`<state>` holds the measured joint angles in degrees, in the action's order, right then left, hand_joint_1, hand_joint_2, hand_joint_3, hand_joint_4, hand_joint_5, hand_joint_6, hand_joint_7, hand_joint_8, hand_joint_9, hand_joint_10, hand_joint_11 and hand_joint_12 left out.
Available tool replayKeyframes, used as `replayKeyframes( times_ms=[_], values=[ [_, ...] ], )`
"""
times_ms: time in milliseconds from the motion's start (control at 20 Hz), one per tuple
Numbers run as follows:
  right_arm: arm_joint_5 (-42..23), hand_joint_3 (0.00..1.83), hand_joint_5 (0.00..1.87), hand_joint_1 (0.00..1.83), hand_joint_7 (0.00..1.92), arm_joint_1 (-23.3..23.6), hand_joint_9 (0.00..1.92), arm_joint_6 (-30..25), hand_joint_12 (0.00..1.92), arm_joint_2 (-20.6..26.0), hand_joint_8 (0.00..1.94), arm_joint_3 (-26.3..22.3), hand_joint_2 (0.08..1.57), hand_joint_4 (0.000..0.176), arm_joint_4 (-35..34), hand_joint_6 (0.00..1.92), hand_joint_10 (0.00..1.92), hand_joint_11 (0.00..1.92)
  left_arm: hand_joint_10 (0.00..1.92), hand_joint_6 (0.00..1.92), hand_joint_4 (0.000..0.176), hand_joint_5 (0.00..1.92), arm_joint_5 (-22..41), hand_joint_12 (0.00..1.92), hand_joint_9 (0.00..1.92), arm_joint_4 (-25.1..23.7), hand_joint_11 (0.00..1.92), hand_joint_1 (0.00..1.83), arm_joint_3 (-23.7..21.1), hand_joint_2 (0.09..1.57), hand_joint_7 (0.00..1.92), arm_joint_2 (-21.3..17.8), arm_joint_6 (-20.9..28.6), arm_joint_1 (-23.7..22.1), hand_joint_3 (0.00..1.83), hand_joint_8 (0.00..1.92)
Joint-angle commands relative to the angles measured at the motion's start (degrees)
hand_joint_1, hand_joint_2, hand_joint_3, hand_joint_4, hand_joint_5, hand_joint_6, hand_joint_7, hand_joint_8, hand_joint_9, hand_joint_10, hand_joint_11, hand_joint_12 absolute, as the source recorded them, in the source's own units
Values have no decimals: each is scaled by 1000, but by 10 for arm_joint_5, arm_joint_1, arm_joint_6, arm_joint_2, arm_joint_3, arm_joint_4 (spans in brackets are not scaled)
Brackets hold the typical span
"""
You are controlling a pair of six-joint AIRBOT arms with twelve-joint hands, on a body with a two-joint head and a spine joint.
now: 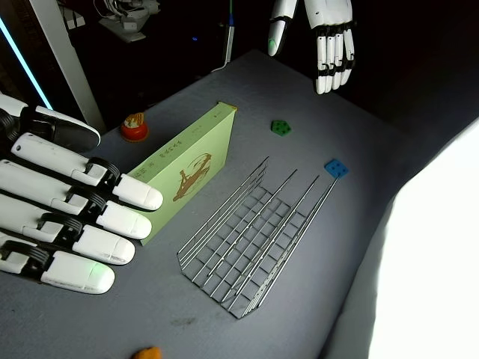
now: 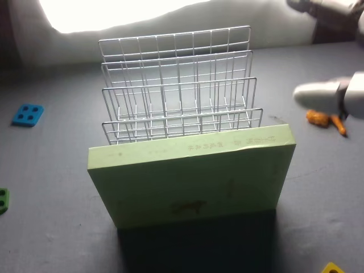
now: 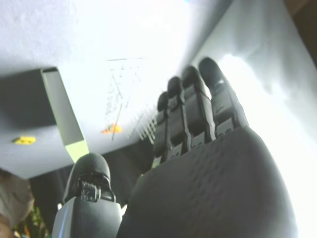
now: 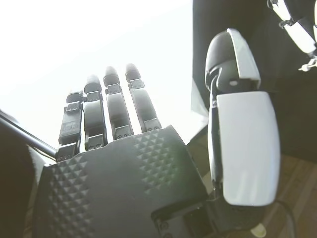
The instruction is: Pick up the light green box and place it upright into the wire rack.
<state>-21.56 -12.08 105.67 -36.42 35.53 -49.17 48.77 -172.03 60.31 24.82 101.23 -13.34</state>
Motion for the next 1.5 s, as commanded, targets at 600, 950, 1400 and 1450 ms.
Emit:
replayKeyframes(
  times_ms=[600,950,1400,1450],
  values=[
    [-35,44,4,769,4,54,0,251,0,-148,1,-2,1103,0,-364,1,0,0,4,4,0,188,-48,627,207,-5,0,0,-5,1208,218,-1,0,-4,2,4],
    [-75,39,0,769,3,63,0,305,0,-228,0,2,1104,0,-448,0,0,0,1,3,0,184,-48,605,200,-5,0,0,2,1209,213,-1,0,-2,2,2],
    [-79,0,0,1033,0,28,0,286,0,-284,0,58,1011,0,-475,0,0,0,3,1,0,182,-48,550,211,-5,0,0,-2,1209,228,-4,0,-22,1,4],
    [-79,0,0,1024,0,26,0,286,0,-288,0,65,1009,0,-475,0,0,0,6,2,0,184,-48,576,222,-5,0,0,-2,1209,230,-4,0,-23,1,3]
  ],
)
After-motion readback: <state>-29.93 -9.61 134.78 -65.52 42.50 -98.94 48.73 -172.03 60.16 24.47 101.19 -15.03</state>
